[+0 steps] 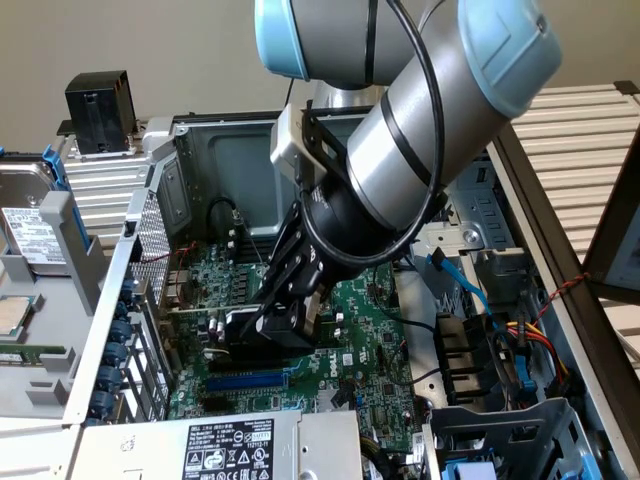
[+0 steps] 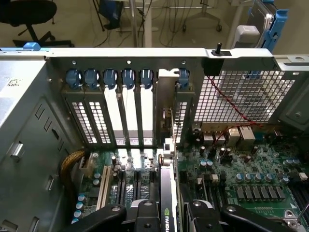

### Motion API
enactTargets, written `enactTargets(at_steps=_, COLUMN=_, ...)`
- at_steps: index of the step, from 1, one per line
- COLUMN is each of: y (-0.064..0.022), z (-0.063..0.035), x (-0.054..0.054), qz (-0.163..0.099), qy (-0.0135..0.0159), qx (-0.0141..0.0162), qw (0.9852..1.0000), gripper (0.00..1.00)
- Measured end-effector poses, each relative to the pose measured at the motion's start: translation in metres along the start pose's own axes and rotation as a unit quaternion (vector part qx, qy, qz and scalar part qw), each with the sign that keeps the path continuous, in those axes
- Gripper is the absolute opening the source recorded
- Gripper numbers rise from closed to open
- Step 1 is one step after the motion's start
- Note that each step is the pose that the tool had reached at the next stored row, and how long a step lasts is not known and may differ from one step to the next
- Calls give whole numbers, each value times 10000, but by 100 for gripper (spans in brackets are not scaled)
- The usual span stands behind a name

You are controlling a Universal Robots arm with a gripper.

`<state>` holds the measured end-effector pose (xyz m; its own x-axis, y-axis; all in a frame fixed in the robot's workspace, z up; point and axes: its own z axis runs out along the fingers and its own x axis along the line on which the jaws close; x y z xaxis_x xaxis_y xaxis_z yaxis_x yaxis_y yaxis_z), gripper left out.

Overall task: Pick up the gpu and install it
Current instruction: 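Insert the gpu into the slot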

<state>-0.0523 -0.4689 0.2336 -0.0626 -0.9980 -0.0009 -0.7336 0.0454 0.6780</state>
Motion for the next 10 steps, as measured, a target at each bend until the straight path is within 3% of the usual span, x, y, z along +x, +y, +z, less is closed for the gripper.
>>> enactTargets(at_steps=10, y=1, z=2, x=-1, qz=-21, qy=21, qx=0, qw=10000, gripper=27)
